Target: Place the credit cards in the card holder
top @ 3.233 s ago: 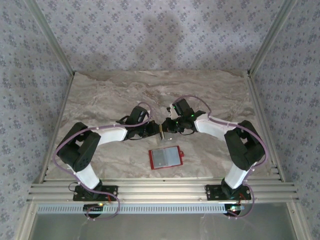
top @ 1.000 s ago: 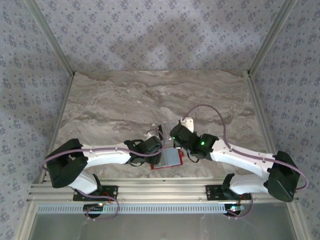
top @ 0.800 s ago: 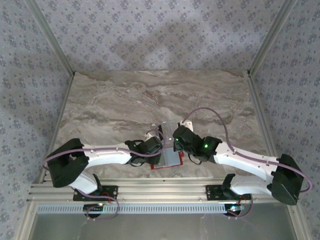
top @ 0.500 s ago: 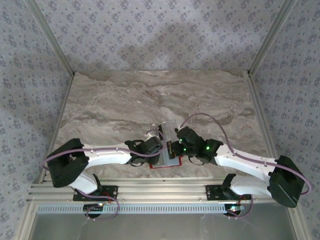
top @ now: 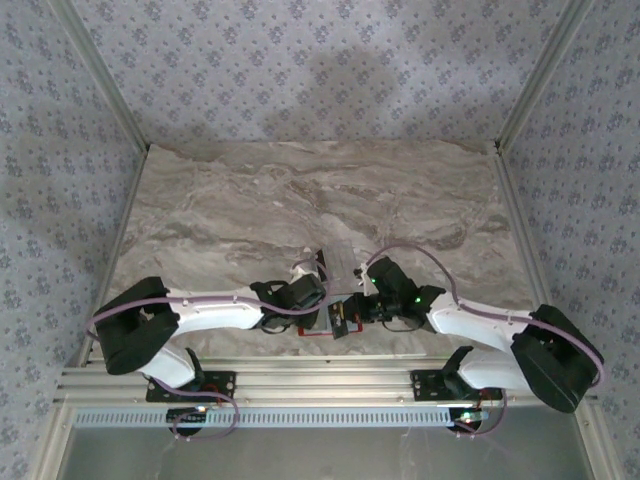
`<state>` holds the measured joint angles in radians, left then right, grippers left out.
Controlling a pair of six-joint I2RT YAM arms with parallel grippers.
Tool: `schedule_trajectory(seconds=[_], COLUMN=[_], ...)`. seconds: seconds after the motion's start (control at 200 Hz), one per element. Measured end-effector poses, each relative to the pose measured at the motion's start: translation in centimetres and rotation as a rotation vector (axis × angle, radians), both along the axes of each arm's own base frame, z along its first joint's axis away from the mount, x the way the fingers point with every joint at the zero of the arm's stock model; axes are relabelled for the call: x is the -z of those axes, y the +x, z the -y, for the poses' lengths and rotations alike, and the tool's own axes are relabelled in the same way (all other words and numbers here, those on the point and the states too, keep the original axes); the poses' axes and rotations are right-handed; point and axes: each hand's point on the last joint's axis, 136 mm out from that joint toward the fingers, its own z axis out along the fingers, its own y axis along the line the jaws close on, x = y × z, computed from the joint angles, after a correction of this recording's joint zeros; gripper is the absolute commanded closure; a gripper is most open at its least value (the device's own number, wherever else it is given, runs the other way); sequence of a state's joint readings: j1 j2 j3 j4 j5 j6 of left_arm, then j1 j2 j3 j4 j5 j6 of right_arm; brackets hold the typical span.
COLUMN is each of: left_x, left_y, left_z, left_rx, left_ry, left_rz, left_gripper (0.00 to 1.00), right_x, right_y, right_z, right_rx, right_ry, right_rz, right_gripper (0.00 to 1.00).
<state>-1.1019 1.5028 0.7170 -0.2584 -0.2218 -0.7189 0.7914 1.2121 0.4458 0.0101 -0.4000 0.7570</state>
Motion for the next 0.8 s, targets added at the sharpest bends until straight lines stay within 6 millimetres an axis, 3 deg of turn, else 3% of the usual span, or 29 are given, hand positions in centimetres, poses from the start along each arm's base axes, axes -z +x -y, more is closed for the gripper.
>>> schedule_trajectory(seconds=[0.799], left_x=[0.1], left_y=[0.2], left_z=[0.0], left_rx=[-0.005], left_ry=[-0.005], left_rz=[0.013], left_gripper=[0.64], right_x=[1.4], right_y=[1.3], right_z=[-0.8], right_rx=[0.006], right_ry=[0.100], right_rz=[-0.117], right_gripper=[1.00])
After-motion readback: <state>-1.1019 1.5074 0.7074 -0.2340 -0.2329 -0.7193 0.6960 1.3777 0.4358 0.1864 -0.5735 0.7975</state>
